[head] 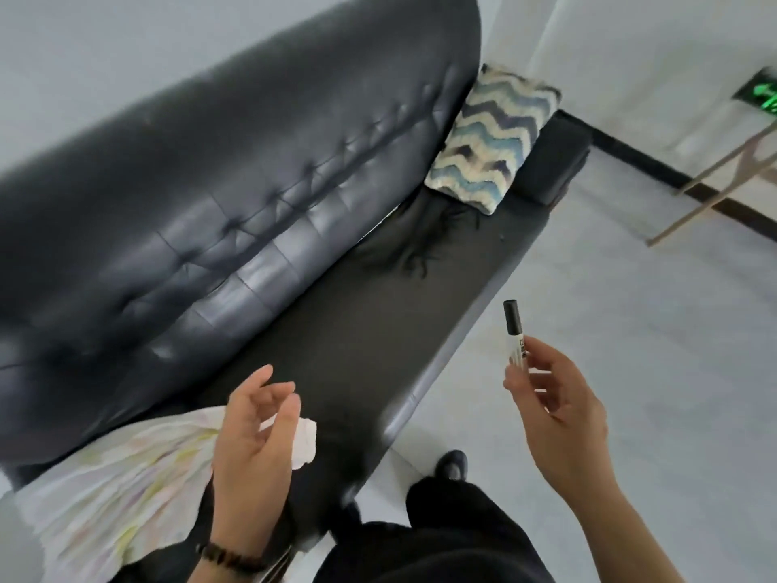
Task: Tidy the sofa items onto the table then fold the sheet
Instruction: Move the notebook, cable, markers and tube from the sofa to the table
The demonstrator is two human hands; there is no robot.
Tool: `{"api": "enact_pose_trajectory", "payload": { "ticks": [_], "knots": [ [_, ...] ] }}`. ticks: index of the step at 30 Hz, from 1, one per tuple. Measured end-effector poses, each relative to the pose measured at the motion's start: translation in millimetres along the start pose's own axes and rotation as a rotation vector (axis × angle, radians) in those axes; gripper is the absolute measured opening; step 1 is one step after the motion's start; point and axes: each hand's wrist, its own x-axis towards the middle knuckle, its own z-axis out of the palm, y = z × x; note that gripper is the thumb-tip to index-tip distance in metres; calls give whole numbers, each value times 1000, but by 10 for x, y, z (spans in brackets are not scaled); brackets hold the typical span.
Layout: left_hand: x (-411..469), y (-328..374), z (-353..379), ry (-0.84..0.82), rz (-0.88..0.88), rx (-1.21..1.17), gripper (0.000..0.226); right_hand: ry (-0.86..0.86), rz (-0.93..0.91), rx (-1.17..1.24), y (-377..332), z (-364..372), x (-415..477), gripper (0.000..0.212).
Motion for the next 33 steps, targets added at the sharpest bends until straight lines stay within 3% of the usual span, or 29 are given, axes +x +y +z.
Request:
{"api": "enact_pose_trajectory", "payload": {
  "ticks": [7, 16, 26, 33],
  "knots": [
    [-159, 549, 1453, -329, 174, 71, 38, 364, 111, 155, 601, -1267, -226, 33],
    [-808, 804, 3948, -616, 257, 208, 44, 614, 319, 212, 1954, -3133, -167, 34],
    [-1306, 1091, 6023, -713, 337, 306, 46, 737, 440, 220, 2963, -4742, 463, 35],
    [-1605, 1009, 8157, -791, 272, 334, 43, 796, 532, 179, 3957, -6086, 1363, 33]
  ]
}}
